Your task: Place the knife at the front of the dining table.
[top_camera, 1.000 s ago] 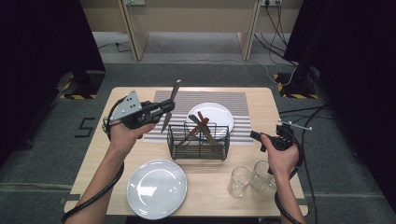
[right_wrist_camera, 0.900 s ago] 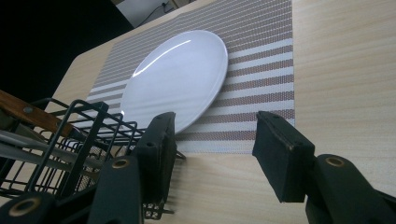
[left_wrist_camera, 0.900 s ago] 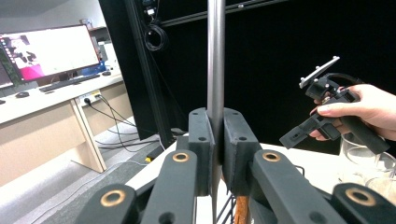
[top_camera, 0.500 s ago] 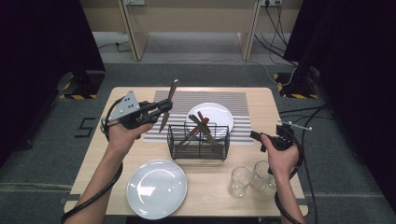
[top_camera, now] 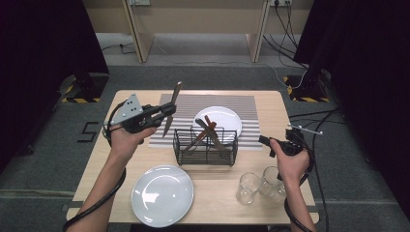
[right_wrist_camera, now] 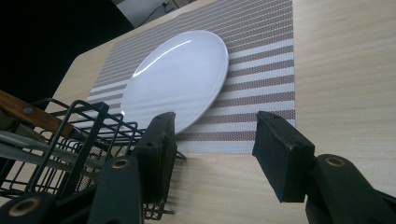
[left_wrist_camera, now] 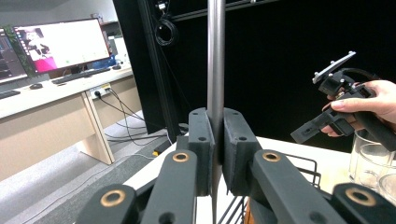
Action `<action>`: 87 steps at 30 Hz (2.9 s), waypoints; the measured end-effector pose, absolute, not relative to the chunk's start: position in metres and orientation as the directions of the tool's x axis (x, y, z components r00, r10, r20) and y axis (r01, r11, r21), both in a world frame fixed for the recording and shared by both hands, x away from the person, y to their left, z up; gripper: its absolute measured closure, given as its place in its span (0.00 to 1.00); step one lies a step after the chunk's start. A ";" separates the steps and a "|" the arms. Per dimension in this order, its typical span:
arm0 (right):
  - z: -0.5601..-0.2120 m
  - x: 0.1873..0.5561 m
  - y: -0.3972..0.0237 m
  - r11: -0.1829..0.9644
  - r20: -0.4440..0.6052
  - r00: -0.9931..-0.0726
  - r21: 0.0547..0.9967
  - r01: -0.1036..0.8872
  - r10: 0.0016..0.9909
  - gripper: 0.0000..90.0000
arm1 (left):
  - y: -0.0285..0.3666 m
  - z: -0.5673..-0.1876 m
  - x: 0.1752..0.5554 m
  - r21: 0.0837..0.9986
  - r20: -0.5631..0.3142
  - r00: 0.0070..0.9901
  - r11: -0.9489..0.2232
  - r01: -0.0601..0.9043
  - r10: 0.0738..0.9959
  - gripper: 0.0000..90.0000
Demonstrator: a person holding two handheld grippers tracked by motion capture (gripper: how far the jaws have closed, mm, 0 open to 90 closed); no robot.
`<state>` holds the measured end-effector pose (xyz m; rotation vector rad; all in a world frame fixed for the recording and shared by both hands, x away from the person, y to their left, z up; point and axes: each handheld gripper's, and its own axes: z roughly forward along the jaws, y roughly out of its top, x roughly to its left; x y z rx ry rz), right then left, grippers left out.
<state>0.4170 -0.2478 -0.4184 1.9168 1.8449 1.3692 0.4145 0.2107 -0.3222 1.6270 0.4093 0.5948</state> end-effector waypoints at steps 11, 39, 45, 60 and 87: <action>-0.419 0.417 -0.248 -0.233 0.492 -0.172 0.656 0.718 0.853 0.54 | 0.215 -0.325 0.416 0.988 0.133 0.792 -0.142 -0.058 0.596 0.92; -0.419 0.417 -0.248 -0.234 0.492 -0.171 0.655 0.719 0.854 0.54 | 0.229 -0.340 0.428 0.980 0.138 0.731 -0.199 -0.003 0.669 0.92; -0.419 0.417 -0.248 -0.234 0.493 -0.172 0.654 0.720 0.853 0.54 | 0.229 -0.343 0.431 0.979 0.134 0.722 -0.205 0.010 0.679 0.92; -0.419 0.417 -0.248 -0.233 0.492 -0.171 0.654 0.719 0.854 0.54 | 0.234 -0.356 0.442 0.964 0.163 0.691 -0.261 0.039 0.704 0.92; -0.418 0.417 -0.249 -0.237 0.493 -0.170 0.657 0.715 0.853 0.54 | 0.240 -0.382 0.459 0.942 0.160 0.661 -0.314 0.120 0.733 0.92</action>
